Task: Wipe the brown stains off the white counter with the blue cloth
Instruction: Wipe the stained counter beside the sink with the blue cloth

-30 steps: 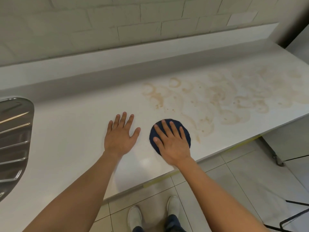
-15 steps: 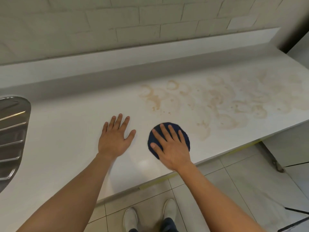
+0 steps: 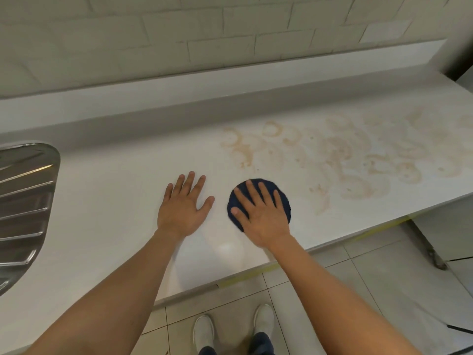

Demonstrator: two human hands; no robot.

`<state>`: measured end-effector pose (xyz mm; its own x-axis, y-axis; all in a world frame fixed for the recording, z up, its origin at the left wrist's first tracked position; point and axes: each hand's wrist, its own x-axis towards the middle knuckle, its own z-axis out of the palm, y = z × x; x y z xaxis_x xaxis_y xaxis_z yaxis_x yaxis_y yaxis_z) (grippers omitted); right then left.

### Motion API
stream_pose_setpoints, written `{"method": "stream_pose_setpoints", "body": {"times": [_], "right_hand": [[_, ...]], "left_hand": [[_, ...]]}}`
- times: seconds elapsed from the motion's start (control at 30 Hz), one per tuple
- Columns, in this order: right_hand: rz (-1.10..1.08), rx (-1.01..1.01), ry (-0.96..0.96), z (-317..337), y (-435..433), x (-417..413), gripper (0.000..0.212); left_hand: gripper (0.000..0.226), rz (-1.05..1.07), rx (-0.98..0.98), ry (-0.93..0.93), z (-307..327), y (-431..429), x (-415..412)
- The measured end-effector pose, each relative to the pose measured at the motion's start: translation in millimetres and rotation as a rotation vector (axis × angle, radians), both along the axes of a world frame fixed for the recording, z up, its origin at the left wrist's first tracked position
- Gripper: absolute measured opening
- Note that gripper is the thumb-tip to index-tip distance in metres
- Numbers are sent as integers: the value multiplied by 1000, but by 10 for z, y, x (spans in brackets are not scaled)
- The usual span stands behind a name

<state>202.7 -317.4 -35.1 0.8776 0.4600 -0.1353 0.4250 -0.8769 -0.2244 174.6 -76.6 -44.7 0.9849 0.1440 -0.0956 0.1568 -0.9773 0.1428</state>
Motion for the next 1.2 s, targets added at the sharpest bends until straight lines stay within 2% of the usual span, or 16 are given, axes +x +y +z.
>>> {"method": "stream_pose_setpoints", "body": {"times": [0.1, 0.2, 0.37, 0.47, 0.6, 0.73, 0.87, 1.07, 1.2], "right_hand": [[42, 13, -11, -42, -343, -171, 61], [-58, -31, -10, -6, -625, 122, 63], [-266, -34, 39, 32, -215, 477, 65], [-154, -13, 18, -1, 83, 231, 64], [53, 9, -13, -68, -181, -152, 60], [-24, -23, -17, -15, -578, 112, 61], [-162, -43, 13, -2, -230, 443, 65], [-40, -31, 49, -3, 281, 360, 66], [-2, 226, 85, 118, -13, 352, 56]], "left_hand": [[75, -2, -2, -13, -15, 5, -4], [75, -2, -29, -14, -23, 7, -7], [74, -2, -35, -13, -28, 9, 1], [74, -6, -24, -11, -25, 21, 5], [75, -4, -29, -21, -27, 15, -21], [75, -7, -38, -18, -17, 3, -7], [75, -4, -40, -30, -27, 10, 8], [75, -4, -25, -16, -45, 18, 15], [72, -23, -55, -5, -16, 8, -1]]}}
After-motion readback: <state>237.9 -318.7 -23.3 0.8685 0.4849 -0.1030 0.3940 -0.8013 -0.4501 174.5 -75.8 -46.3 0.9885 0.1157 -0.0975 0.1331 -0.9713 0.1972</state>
